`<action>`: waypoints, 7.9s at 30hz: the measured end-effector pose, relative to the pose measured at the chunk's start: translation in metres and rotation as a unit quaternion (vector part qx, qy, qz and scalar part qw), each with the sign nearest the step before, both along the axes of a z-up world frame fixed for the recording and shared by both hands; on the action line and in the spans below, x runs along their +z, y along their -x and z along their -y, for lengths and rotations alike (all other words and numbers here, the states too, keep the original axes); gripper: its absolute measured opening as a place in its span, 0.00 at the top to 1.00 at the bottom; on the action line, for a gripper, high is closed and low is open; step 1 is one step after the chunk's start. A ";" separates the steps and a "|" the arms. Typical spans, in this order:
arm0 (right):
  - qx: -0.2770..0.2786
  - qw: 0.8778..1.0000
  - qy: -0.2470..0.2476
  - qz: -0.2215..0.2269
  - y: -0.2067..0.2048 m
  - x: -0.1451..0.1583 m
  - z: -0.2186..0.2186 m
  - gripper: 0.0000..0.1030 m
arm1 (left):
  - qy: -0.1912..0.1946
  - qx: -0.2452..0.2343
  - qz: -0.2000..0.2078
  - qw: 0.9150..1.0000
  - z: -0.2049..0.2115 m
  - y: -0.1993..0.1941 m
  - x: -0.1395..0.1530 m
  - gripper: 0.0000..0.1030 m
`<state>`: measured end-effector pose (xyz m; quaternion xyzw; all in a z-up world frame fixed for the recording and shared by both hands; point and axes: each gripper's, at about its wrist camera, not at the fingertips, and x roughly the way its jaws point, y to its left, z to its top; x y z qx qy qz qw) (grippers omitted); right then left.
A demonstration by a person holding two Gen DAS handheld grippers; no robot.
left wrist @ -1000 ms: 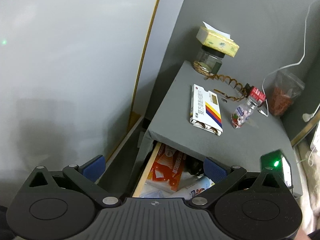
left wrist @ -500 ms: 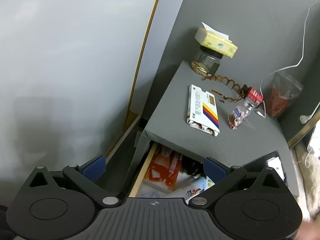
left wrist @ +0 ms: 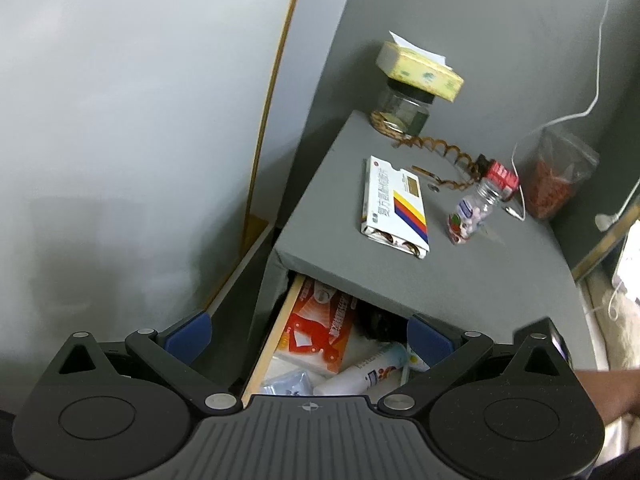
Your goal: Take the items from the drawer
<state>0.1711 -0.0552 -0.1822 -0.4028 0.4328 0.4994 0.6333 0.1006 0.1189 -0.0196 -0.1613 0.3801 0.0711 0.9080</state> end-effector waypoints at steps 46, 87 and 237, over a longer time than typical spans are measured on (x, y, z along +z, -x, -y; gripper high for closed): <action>-0.084 0.992 0.067 -0.064 -0.001 0.055 0.107 0.38 | -0.011 -0.006 -0.009 1.000 0.006 -0.002 -0.003 0.00; -0.248 0.904 -0.307 -0.164 -0.084 0.194 0.162 0.85 | -0.024 -0.019 -0.007 0.999 0.017 -0.006 -0.003 0.00; -0.481 0.856 -0.190 -0.012 0.012 0.065 0.088 0.34 | -0.082 -0.043 -0.023 0.995 0.023 -0.004 -0.009 0.00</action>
